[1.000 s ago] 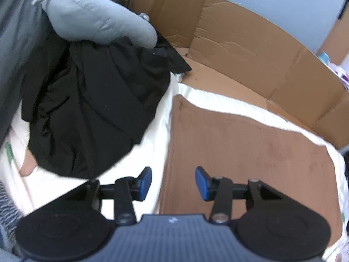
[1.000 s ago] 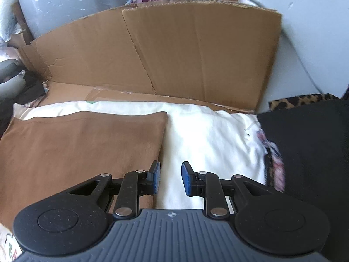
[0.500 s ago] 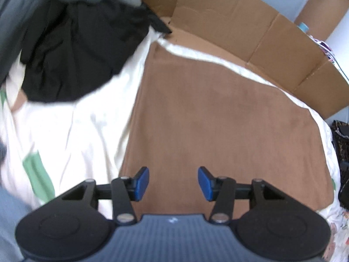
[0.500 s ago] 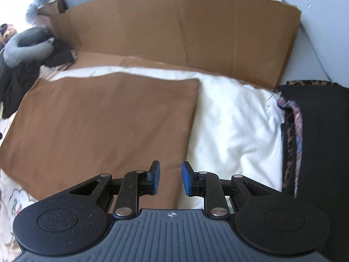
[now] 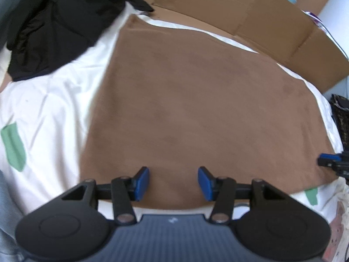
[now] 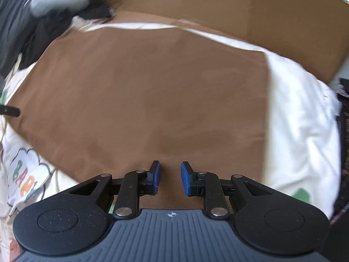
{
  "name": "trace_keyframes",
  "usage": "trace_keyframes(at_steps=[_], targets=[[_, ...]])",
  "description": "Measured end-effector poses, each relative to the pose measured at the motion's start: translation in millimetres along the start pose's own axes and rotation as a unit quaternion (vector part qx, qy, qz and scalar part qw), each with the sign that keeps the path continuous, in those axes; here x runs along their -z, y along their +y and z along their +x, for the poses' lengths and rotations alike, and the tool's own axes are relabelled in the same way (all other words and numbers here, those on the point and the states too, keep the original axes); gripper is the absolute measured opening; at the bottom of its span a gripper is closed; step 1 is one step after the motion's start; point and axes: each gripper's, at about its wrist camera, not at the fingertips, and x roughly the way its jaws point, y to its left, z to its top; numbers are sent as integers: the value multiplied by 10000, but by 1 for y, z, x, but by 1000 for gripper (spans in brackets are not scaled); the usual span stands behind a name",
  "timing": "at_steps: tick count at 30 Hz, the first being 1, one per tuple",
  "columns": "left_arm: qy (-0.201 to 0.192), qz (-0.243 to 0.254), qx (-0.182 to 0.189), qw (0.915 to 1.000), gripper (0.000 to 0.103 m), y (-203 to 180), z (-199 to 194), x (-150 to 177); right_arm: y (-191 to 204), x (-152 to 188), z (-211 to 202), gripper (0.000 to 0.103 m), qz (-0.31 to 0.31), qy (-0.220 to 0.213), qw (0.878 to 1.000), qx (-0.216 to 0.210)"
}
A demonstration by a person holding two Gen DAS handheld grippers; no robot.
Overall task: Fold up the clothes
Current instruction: 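Move both open grippers over the folded brown shirt toward its edge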
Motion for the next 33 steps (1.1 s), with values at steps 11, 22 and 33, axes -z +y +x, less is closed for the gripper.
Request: trace_keyframes(at_steps=[11,22,33], targets=[[23,960,587,9937,48,-65,26,6,15,6,7,26,-243,44,9997,-87],[253,1341,273,9903,42,-75,42,11,-22,48,-15,26,-28,328,9991,275],[414,1026,-260,9935,27,-29,24,10,-52,74,-39,25,844,307,9949,454]])
